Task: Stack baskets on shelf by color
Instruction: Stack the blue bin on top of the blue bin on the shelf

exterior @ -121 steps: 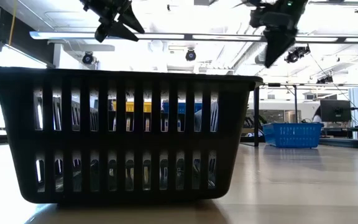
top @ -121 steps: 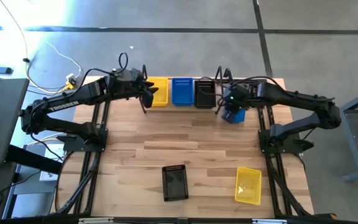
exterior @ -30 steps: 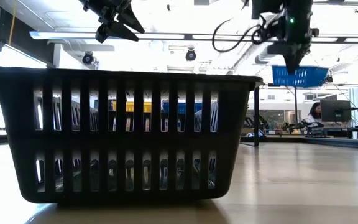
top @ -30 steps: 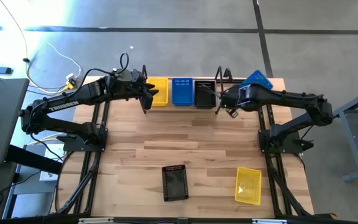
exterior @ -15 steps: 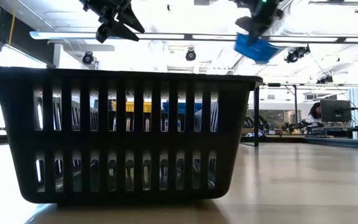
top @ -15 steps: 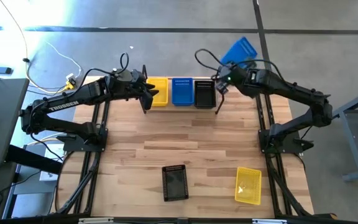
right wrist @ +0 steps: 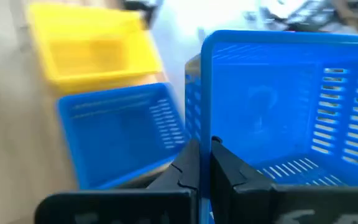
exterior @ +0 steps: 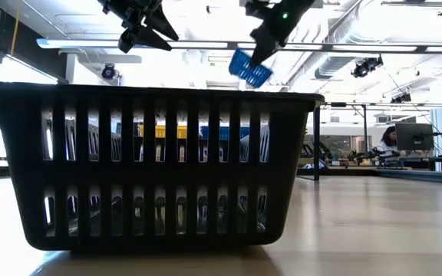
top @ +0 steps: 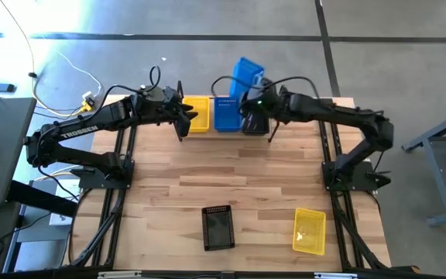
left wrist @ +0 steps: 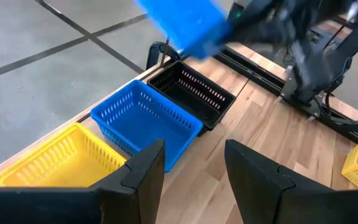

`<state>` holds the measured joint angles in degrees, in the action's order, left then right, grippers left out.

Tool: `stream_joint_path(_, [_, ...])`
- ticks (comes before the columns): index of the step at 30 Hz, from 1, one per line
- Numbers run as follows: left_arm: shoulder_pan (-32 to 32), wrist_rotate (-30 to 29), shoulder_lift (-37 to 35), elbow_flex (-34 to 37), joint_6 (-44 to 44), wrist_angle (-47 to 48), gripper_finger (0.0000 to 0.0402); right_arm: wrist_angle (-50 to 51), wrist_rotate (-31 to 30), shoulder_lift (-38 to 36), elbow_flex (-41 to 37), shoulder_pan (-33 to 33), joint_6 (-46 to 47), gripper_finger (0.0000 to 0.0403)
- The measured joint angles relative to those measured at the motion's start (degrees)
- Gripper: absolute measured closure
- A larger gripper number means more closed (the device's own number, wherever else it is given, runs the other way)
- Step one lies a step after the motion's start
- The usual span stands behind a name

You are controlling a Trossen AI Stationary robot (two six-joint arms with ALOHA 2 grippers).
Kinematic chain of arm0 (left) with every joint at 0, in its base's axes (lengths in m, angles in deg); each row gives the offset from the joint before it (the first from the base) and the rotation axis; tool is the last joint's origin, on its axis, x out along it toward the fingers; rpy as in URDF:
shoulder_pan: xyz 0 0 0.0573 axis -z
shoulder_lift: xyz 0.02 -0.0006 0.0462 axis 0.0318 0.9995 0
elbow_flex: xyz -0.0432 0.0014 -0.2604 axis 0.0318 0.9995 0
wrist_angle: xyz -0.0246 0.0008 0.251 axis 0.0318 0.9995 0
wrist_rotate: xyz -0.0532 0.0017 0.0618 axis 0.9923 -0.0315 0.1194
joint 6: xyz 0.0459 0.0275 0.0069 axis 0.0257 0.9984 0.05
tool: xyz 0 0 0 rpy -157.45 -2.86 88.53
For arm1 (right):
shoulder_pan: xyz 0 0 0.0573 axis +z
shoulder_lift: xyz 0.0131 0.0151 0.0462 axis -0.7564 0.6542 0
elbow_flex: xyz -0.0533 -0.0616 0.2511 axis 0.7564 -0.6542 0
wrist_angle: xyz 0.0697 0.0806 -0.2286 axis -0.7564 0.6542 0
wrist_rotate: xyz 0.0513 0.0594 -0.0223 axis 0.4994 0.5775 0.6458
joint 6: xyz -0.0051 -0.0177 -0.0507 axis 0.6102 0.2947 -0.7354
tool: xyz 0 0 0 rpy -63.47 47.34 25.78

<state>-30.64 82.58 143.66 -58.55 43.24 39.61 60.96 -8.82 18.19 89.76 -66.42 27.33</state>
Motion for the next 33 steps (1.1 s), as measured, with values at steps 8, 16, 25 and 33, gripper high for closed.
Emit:
stream_joint_path(8, [0.0,-0.02,0.0,0.0,0.0,0.01,0.0245,-0.57,7.6,7.48,0.0,1.89,-1.03,0.0403])
stream_joint_path(16, [0.0,-0.15,0.0,0.0,0.0,0.03,0.0245,-1.5,9.35,11.11,-0.02,3.22,-0.62,0.0403])
stream_joint_path(25, [0.0,-0.14,0.0,0.0,-0.38,0.03,0.0245,-1.67,9.51,12.33,-0.26,2.35,-0.92,0.0403])
stream_joint_path(33, [0.0,-0.13,0.0,0.0,-0.46,0.05,0.0245,-0.21,10.98,12.33,-0.37,1.9,-1.06,0.0403])
